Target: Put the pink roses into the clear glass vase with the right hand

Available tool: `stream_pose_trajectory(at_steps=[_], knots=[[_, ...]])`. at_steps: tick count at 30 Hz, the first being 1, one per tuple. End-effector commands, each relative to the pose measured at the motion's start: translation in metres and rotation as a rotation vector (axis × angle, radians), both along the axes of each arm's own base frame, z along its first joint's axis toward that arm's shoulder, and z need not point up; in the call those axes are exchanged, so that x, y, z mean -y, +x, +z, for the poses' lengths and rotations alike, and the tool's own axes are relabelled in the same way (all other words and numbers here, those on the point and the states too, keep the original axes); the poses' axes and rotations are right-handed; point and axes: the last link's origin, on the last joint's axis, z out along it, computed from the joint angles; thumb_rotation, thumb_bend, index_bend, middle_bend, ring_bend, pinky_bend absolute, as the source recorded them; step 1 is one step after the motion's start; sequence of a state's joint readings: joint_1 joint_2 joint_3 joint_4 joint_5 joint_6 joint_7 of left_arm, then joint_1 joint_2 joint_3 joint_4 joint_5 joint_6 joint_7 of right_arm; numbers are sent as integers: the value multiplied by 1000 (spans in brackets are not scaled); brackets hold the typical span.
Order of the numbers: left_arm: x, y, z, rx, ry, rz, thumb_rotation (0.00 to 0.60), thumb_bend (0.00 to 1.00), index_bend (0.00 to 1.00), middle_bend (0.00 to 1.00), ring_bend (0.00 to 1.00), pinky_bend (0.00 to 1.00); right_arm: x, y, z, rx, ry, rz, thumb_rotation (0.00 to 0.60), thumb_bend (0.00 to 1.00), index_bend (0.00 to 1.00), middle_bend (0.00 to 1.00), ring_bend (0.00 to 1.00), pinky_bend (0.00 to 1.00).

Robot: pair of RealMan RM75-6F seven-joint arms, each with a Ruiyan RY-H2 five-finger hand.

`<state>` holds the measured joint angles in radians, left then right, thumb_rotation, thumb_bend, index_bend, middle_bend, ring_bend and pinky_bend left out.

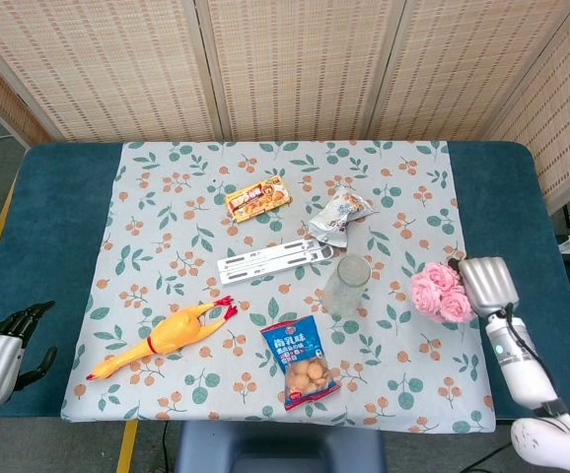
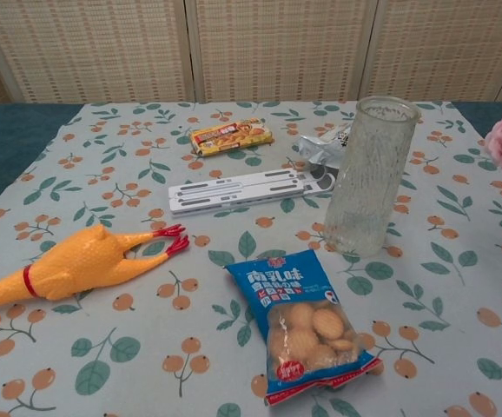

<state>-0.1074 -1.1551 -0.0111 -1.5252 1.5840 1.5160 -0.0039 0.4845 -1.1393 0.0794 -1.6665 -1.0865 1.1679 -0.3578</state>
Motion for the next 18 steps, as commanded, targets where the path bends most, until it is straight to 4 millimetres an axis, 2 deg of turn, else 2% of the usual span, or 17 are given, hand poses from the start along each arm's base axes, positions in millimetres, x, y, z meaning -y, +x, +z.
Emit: stream_pose_trajectory(at_steps=[1, 5, 9, 13, 18], knots=[[0, 0, -1, -2, -2, 0, 600, 372, 164, 231, 282, 454, -37, 38, 65, 164, -113, 54, 600, 523, 932, 983, 941, 1000], [0, 1, -2, -6, -9, 0, 600, 371, 164, 231, 282, 454, -56, 70, 82, 311, -106, 133, 600, 624, 931, 983, 944, 1000], [0, 1, -3, -7, -12, 1, 600, 372, 164, 231, 282, 454, -66, 96, 87, 489, -58, 177, 600, 723, 930, 983, 949, 1000], [0, 0, -3, -4, -13, 2, 600, 373, 164, 231, 282, 454, -69, 124, 87, 701, 31, 165, 600, 800, 924, 983, 952, 1000], [0, 0, -1, 1, -7, 1, 600, 372, 165, 232, 282, 455, -64, 152, 92, 825, 79, 193, 600, 809, 914, 983, 952, 1000]])
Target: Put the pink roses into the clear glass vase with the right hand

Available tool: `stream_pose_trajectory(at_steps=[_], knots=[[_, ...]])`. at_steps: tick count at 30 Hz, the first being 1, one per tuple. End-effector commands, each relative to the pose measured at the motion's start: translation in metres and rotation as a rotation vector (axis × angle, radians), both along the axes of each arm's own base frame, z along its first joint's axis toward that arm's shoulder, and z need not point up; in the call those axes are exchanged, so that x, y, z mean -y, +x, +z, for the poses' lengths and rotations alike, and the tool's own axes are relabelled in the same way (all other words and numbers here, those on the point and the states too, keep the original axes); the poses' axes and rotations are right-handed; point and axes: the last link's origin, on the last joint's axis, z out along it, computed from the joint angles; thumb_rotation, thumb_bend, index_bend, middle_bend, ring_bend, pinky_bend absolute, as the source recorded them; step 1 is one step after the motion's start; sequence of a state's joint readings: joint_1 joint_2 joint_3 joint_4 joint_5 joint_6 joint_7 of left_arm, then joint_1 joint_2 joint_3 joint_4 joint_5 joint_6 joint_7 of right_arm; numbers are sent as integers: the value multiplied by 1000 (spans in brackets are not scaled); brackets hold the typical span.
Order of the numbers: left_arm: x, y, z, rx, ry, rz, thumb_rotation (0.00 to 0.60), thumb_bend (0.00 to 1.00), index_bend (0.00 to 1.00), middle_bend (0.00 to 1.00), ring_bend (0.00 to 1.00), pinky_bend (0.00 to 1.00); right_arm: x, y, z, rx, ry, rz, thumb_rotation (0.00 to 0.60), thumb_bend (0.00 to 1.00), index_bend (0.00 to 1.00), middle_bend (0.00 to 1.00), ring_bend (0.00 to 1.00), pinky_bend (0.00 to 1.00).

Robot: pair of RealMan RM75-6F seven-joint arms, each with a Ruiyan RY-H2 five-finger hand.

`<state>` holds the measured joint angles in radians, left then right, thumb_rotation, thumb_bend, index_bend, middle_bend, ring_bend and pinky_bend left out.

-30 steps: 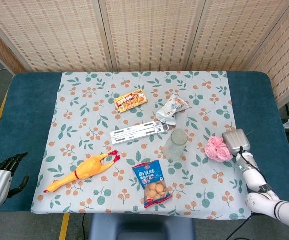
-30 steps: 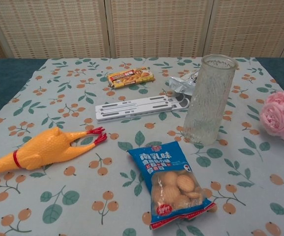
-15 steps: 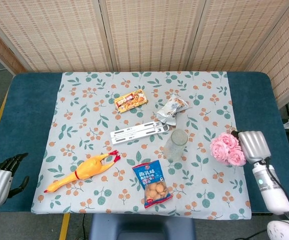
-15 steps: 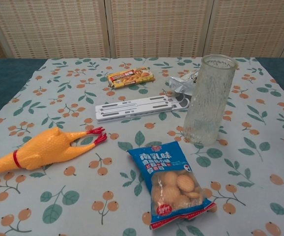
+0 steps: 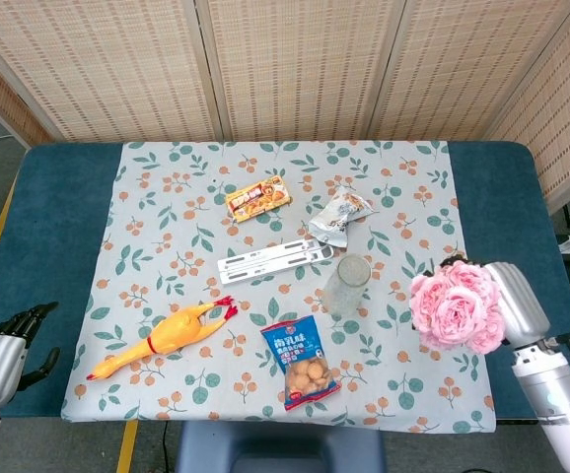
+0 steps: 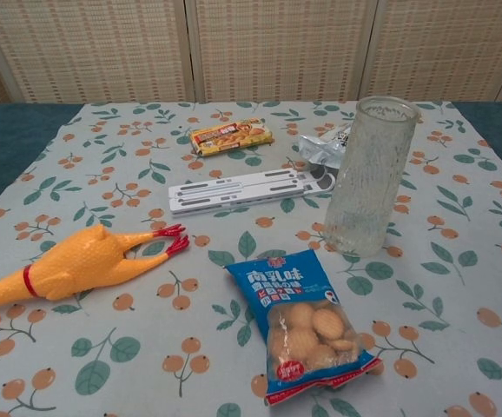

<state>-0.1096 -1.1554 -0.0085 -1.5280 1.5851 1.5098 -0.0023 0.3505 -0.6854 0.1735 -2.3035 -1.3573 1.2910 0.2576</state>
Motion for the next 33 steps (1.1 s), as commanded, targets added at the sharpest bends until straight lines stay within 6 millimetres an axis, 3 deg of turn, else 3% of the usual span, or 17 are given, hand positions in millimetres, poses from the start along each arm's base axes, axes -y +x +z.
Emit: stream_pose_trajectory(at_steps=[1, 8, 16, 33], knots=[[0, 0, 1, 2, 3, 1, 600, 372, 165, 234, 282, 455, 5, 26, 4, 106, 45, 47, 600, 808, 913, 983, 952, 1000], [0, 0, 2, 3, 8, -2, 600, 371, 164, 241, 282, 454, 22, 34, 0, 232, 142, -13, 600, 809, 911, 983, 952, 1000], [0, 0, 1, -4, 3, -2, 600, 372, 164, 241, 282, 455, 46, 27, -13, 305, 231, -115, 600, 808, 910, 983, 952, 1000], [0, 0, 3, 1, 13, -1, 600, 371, 164, 230, 282, 455, 60, 7, -30, 290, 271, -186, 600, 808, 908, 983, 952, 1000]])
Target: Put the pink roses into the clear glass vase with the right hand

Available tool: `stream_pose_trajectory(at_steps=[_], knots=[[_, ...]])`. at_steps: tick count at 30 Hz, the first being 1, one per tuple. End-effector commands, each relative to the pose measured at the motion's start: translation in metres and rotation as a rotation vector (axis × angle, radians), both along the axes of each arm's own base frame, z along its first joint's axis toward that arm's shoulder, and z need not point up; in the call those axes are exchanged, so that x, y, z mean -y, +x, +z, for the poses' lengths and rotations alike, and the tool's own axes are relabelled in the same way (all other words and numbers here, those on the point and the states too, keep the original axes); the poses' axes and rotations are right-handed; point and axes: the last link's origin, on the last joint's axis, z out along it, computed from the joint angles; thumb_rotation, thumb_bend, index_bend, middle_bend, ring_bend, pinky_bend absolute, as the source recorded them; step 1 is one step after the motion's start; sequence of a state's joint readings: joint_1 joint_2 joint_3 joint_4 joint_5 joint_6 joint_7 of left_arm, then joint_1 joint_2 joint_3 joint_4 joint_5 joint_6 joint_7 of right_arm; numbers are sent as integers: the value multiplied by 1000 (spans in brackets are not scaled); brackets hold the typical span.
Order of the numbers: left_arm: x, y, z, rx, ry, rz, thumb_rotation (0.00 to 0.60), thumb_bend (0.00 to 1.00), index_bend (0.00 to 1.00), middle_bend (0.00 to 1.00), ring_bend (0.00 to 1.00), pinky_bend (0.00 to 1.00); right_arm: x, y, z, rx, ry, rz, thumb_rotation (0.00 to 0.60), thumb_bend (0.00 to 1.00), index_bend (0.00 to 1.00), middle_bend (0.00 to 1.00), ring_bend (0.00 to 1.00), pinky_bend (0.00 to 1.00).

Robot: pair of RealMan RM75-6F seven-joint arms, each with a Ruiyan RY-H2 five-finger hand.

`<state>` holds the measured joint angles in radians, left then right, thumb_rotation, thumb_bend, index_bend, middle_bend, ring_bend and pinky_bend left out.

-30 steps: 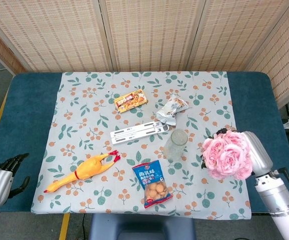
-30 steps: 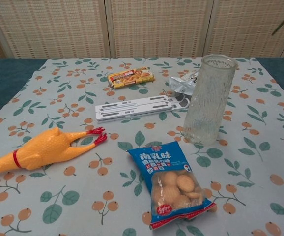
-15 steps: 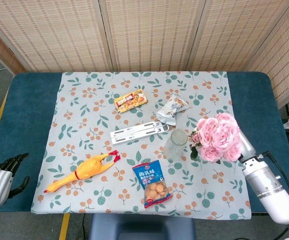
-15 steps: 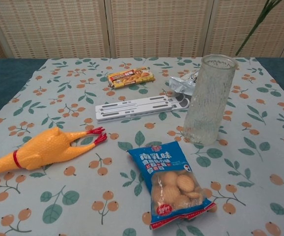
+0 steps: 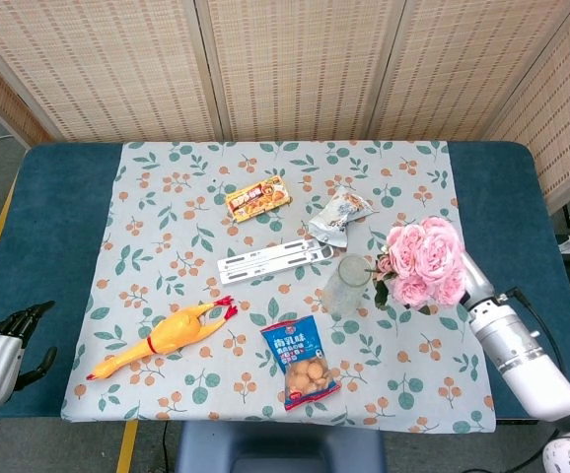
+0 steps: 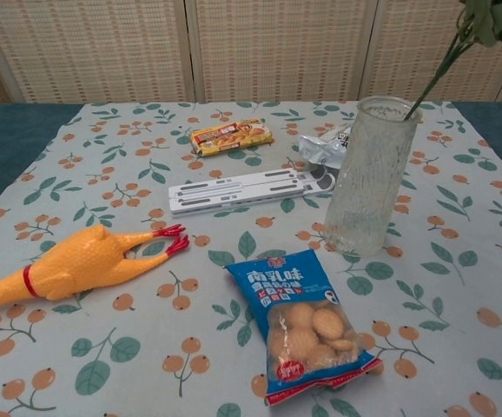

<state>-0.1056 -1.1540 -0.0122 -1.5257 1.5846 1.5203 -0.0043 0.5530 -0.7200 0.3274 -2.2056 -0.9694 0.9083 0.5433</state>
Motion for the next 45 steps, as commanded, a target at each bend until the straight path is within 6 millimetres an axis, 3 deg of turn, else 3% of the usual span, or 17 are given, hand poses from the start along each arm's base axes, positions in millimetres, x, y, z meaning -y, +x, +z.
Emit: stream_pose_trajectory(at_steps=[1, 6, 9, 11, 13, 16, 20, 28, 37, 42, 45], knots=[[0, 0, 0, 1, 0, 0, 600, 371, 164, 230, 282, 455, 1, -4, -3, 2, 8, -12, 600, 808, 908, 983, 952, 1000], [0, 0, 0, 1, -1, -3, 600, 373, 164, 235, 284, 455, 6, -19, -10, 5, 44, -55, 600, 798, 891, 983, 951, 1000], [0, 0, 0, 1, -2, -2, 600, 371, 164, 238, 287, 454, 10, -28, -16, -1, 73, -68, 600, 649, 837, 983, 951, 1000], [0, 0, 1, 1, -1, 0, 600, 371, 164, 238, 287, 455, 12, -33, -20, -24, 123, -70, 600, 488, 715, 983, 950, 1000], [0, 0, 1, 2, -1, 0, 600, 371, 164, 239, 287, 454, 14, -36, -22, -32, 157, -76, 600, 355, 522, 983, 951, 1000], [0, 0, 1, 1, 1, -1, 600, 372, 165, 240, 287, 454, 15, -43, -25, -41, 182, -80, 600, 258, 374, 983, 951, 1000], [0, 0, 1, 1, 0, -2, 600, 371, 164, 242, 287, 455, 17, -51, -28, -46, 200, -94, 600, 229, 295, 983, 951, 1000], [0, 0, 0, 0, -4, -2, 600, 372, 164, 248, 287, 455, 21, -60, -30, -79, 216, -93, 600, 67, 131, 983, 950, 1000], [0, 0, 0, -1, -4, 0, 600, 372, 165, 251, 288, 455, 15, -58, -25, -100, 188, -37, 600, 11, 23, 983, 950, 1000], [0, 0, 0, -1, -4, 0, 600, 372, 164, 253, 288, 455, 0, -55, -8, -174, 119, 43, 600, 10, 17, 983, 941, 1000], [0, -1, 0, 2, -4, 3, 600, 372, 164, 253, 287, 455, -29, -62, 7, -377, -70, 241, 600, 10, 89, 983, 909, 1000]])
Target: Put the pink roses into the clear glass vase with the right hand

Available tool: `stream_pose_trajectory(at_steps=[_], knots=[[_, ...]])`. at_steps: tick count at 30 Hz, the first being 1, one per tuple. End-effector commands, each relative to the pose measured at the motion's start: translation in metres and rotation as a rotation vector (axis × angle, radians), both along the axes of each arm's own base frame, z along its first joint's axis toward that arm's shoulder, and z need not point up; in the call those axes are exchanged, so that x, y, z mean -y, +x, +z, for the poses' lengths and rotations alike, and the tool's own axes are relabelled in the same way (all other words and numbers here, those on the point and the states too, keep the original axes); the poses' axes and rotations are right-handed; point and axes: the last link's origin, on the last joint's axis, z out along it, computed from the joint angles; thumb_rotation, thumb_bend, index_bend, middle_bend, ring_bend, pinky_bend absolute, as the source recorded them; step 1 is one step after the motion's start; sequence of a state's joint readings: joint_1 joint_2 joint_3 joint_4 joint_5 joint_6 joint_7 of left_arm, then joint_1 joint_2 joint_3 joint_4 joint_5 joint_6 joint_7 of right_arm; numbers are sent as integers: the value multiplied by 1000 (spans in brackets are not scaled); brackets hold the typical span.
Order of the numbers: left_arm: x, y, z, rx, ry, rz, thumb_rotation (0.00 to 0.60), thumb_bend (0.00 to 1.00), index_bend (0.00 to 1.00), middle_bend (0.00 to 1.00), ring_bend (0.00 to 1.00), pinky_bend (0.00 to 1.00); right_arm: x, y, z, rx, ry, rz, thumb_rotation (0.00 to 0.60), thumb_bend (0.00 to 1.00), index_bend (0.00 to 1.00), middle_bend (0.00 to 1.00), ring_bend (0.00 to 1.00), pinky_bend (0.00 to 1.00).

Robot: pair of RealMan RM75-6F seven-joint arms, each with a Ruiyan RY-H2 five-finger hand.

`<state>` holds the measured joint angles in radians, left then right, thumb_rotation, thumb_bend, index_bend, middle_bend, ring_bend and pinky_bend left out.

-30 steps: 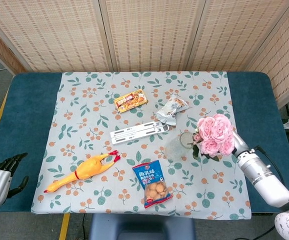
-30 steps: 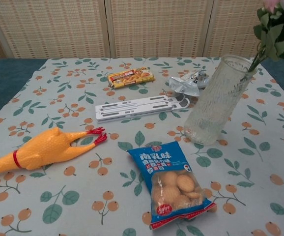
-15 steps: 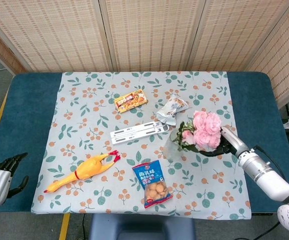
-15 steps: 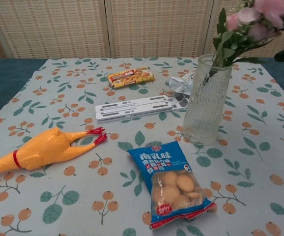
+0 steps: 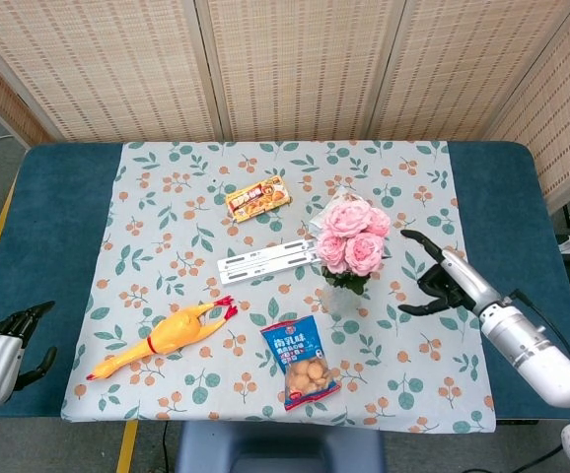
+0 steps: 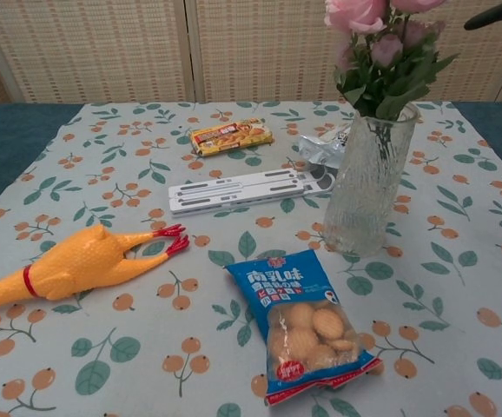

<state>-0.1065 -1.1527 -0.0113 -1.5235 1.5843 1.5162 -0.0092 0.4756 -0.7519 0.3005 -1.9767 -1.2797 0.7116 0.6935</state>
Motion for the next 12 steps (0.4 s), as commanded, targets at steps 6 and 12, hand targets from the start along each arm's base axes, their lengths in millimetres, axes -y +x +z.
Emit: stream_pose_trajectory(at_steps=[6, 12], knots=[[0, -3, 1, -1, 3, 13, 600, 372, 165, 253, 287, 455, -119, -75, 0, -682, -542, 451, 600, 0, 422, 779, 694, 973], [0, -2, 1, -6, 8, 13, 600, 371, 164, 253, 287, 455, -130, -123, -25, -719, -620, 295, 600, 0, 300, 317, 205, 720]])
